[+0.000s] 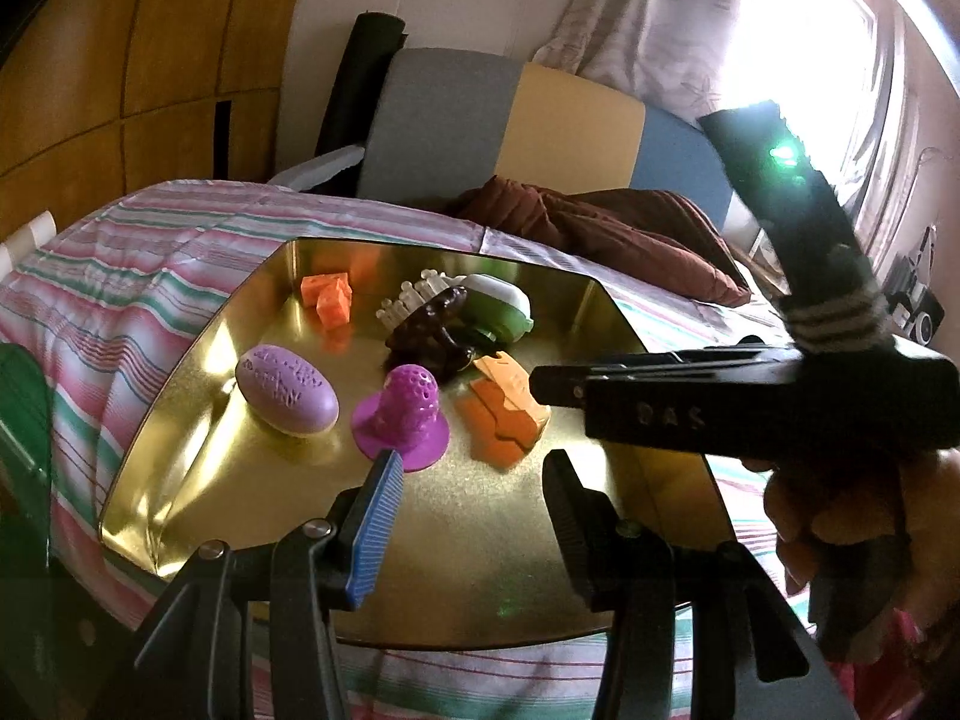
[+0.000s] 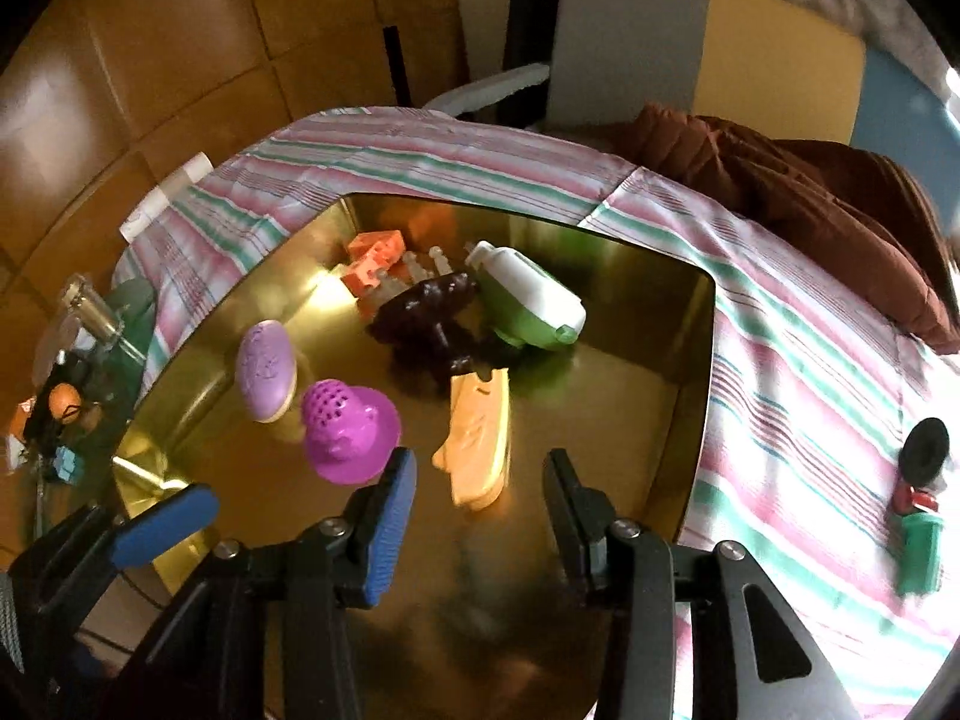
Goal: Organize rigid objects
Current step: 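Carry the yellow plastic piece into the tray and release with the right tool, then move both tools from the tray back toward the remaining toys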
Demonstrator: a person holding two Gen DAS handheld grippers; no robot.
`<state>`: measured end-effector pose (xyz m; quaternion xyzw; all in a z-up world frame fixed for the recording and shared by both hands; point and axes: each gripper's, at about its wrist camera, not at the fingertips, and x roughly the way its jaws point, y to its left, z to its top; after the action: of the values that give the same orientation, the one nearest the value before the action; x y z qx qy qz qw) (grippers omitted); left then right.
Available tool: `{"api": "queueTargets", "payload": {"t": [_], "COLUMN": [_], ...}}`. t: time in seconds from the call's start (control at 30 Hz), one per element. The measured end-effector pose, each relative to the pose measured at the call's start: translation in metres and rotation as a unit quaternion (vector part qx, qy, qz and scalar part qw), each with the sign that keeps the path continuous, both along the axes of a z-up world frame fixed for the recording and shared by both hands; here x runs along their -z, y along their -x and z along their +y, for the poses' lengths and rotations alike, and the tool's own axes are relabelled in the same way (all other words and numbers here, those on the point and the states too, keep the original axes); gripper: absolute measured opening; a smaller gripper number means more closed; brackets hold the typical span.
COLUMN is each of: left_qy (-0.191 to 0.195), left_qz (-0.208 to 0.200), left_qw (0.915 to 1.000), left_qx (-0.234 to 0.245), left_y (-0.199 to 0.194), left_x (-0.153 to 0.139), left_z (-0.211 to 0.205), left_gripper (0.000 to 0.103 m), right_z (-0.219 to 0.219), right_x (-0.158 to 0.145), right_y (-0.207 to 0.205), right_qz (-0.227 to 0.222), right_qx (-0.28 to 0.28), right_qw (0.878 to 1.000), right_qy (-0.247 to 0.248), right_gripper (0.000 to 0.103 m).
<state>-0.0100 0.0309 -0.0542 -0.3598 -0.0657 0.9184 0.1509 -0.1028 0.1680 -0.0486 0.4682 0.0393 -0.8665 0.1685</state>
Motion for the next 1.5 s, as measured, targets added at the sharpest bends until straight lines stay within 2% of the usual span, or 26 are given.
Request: {"api": "queueTargets", "payload": {"t": [0.23,0.4,0.6,0.7,0.97,1.5], "left_qy": [0.003,0.005,0.001,0.006,0.015,0.038], "left_qz": [0.005,0.011,0.027,0.032,0.039,0.041], "left_qw": [1.0000,0.9998,0.9992,0.9987,0.9971,0.9932], "left_qx": [0.003,0.012,0.029,0.040,0.064,0.102], "left_y": [-0.002,-0.005,-0.014,-0.018,-0.027,-0.043], "left_x": [-0.001,-0.003,-0.006,-0.007,-0.009,-0.012], "left_z": [0.002,0.006,0.015,0.022,0.037,0.072], "left_gripper": [0.049,0.049,0.049,0.049,0.049,0.049], "right_z": [0.011,0.036,0.074,0.092,0.138,0.230], "right_x": [-0.010,-0.015,-0.006,0.000,0.000,0.022], "right_y": [-0.018,-0.029,-0.040,-0.046,-0.060,-0.057], "right_qz": [0.020,0.027,0.014,0.008,0.012,-0.017], "right_qx": [0.011,0.033,0.069,0.083,0.126,0.181], "right_qw": [1.000,0.999,0.998,0.997,0.992,0.981], "right_qy": [-0.002,0.000,-0.003,0.007,0.001,-0.069], "right_gripper": [0.050,0.053,0.053,0.067,0.067,0.068]}}
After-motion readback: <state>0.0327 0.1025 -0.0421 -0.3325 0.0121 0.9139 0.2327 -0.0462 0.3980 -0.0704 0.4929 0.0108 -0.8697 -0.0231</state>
